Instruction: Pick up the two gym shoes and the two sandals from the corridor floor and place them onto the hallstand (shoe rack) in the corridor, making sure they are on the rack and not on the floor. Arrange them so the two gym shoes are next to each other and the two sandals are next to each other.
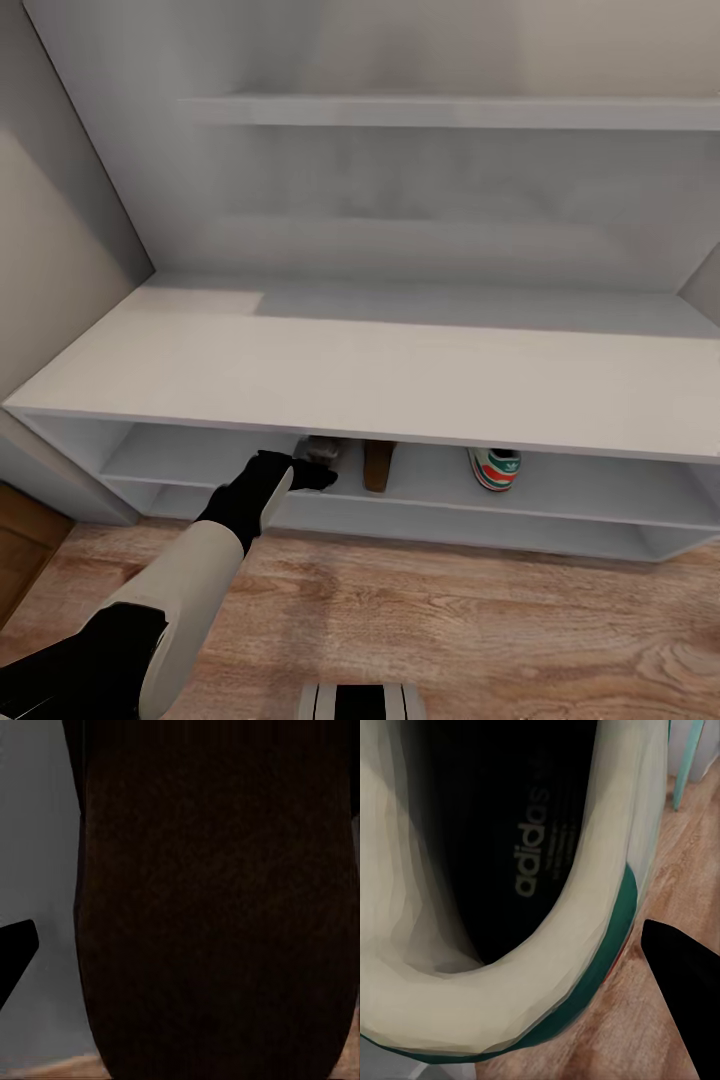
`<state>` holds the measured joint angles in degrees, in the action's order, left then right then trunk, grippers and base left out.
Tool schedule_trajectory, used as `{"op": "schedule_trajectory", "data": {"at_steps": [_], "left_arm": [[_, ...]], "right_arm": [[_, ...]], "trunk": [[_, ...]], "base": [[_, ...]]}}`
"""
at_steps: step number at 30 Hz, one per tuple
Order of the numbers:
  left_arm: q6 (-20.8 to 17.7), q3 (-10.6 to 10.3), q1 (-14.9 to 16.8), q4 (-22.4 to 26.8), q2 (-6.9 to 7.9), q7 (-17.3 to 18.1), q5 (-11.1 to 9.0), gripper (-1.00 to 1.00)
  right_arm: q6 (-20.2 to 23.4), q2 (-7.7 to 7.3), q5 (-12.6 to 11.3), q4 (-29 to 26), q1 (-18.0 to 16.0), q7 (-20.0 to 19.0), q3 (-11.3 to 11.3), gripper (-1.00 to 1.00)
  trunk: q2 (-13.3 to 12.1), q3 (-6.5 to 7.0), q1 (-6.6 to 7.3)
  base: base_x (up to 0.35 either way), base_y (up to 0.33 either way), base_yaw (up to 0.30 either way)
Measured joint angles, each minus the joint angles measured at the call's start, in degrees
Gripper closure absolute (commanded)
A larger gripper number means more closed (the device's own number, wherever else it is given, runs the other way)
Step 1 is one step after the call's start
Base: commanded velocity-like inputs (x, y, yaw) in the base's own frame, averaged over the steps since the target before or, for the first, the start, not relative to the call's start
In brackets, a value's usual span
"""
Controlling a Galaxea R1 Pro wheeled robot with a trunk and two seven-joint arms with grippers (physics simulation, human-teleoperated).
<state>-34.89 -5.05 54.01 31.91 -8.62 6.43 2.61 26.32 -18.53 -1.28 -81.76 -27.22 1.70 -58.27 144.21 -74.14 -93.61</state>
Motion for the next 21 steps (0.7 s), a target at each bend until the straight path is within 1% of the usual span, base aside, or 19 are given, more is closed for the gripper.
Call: {"op": "schedule_trajectory", "data": {"at_steps": [6,21], "left_arm": [[0.0,0.0,0.0,0.0,0.00,0.0,0.0,-1.00],[0.0,0.0,0.0,0.0,0.01,0.0,0.0,-1.00]], "right_arm": [[0.0,0.00,0.0,0.0,0.0,0.0,0.0,1.00],[0.0,0.02,0.0,0.0,0.0,0.0,0.0,1.00]], "trunk": [[0.0,0.00,-0.02],[0.0,0.00,-0.02]], "base": [[-0.283,0.000,0.000],[-0.331,0.000,0.000]]}}
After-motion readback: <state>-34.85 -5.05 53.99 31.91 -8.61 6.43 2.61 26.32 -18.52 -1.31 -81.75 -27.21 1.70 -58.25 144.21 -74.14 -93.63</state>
